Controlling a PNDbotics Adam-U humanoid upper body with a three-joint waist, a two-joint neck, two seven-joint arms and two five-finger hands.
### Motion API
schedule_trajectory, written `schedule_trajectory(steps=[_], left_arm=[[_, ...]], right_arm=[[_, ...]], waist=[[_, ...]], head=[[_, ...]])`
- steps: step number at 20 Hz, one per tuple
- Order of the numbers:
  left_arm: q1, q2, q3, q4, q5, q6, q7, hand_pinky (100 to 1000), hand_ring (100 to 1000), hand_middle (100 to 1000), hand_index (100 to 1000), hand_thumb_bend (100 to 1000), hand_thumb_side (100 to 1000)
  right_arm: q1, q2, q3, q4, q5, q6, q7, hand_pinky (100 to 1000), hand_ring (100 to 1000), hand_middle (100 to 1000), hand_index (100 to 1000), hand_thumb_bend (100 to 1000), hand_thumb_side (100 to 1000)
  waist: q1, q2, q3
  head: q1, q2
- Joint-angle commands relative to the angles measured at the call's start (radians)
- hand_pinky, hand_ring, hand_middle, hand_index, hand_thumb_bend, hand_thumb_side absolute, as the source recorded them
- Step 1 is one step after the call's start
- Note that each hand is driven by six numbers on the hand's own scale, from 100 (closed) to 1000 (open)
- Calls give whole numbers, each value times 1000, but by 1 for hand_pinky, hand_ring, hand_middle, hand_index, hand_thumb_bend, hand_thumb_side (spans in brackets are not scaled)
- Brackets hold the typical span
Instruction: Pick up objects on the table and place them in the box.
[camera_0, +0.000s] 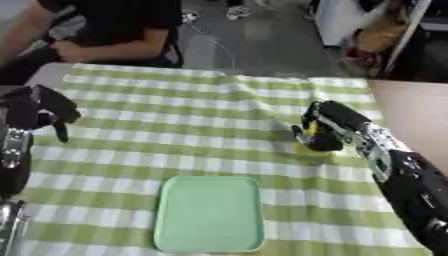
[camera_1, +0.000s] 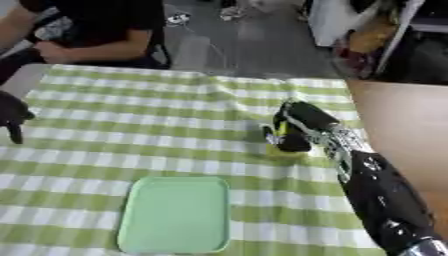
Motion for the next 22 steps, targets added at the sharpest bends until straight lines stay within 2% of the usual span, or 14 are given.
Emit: schedule_trajectory(steps=[1, 9, 22], left_arm=[[-10, 9, 0, -18, 3, -1, -2, 233, 465, 485, 430, 618, 999], [-9, 11, 1, -18, 1, 0, -2, 234, 465, 485, 430, 619, 999], [-8, 12, 1, -18, 1, 0, -2, 234, 465, 485, 430, 619, 999]], right_arm=[[-17, -30, 2, -47, 9, -8, -10, 100, 100, 178, 388, 100, 645], [-1, -46, 29, -234, -7, -19, -47, 100, 100, 159, 367, 100, 630], [18, -48, 65, -354, -33, -27, -13, 100, 100, 161, 366, 100, 633]], waist=[[3, -14, -1], [2, -16, -3], [2, -16, -4]], head=[[-4, -14], [0, -13], [1, -13]])
